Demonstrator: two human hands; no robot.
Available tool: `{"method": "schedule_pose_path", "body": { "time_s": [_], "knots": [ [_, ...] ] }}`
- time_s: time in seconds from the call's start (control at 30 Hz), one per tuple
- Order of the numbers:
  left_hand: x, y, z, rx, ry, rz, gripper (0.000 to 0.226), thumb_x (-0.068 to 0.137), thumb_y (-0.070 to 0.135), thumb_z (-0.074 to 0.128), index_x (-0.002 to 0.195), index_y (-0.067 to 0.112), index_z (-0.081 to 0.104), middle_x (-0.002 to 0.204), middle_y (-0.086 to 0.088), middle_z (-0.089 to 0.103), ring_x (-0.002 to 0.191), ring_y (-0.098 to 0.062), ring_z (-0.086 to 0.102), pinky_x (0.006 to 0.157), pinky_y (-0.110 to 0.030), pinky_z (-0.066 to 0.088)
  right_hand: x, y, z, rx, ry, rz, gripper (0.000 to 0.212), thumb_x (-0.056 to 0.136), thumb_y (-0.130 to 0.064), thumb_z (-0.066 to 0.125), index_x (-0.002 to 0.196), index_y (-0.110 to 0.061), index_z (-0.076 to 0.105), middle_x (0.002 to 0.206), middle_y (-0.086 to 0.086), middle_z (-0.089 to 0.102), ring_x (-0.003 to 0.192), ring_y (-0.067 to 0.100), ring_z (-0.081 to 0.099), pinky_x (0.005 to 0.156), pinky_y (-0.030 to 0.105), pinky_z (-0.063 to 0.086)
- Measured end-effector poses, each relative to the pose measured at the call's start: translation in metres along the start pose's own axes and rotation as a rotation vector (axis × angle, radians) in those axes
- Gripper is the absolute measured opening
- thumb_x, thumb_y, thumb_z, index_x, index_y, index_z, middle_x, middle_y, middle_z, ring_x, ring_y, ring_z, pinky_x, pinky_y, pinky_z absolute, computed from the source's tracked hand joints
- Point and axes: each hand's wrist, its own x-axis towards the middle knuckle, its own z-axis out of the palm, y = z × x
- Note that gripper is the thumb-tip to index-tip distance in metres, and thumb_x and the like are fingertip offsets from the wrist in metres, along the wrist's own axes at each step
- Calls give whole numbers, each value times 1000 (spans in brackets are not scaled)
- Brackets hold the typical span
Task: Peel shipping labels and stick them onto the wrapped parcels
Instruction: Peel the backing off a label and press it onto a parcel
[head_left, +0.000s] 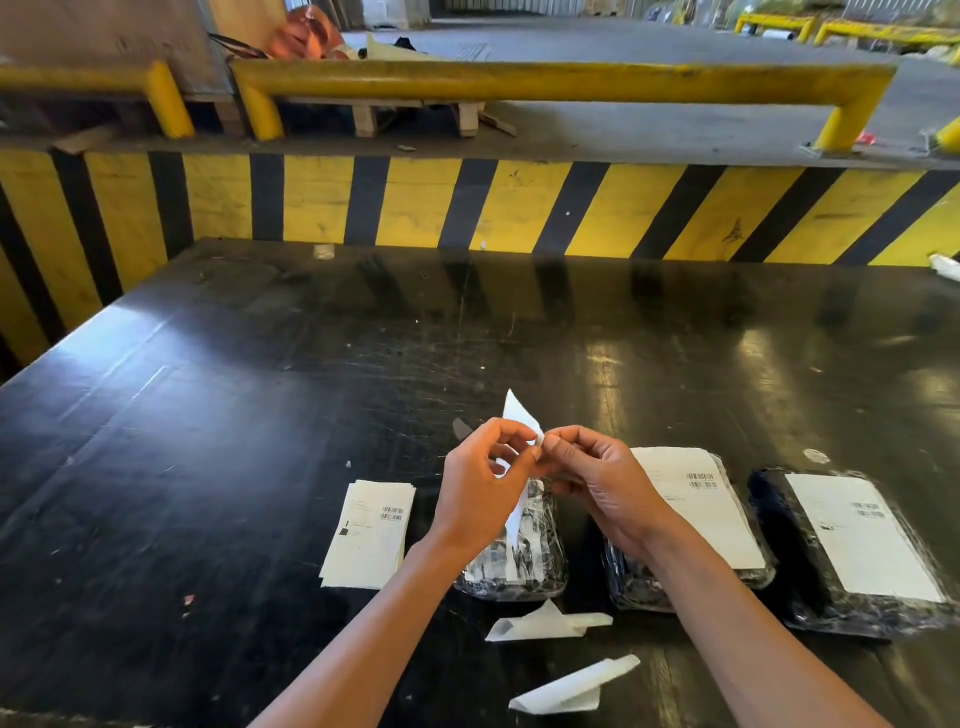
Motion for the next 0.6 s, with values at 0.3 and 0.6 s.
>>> {"method": "schedule_pose_path", "body": {
  "time_s": [0.3, 0.6],
  "knots": [
    [0, 1, -3, 55, -8, 70, 9, 87, 19, 74, 95, 20, 70, 88, 7, 67, 78, -12, 63, 67, -30, 56, -2, -3, -6, 10, -51, -18, 14, 95, -17, 62, 101, -5, 67, 98, 18, 74, 89, 30, 73, 89, 46, 50],
    [-1, 1, -3, 89, -23, 84, 9, 88, 21, 73, 96, 20, 71, 93, 8, 69, 83, -11, 64, 67, -23, 55, -1, -1, -8, -19, -55, -26, 14, 94, -18, 63, 101, -7, 66, 95, 15, 74, 89, 28, 73, 85, 42, 51]
  ]
}}
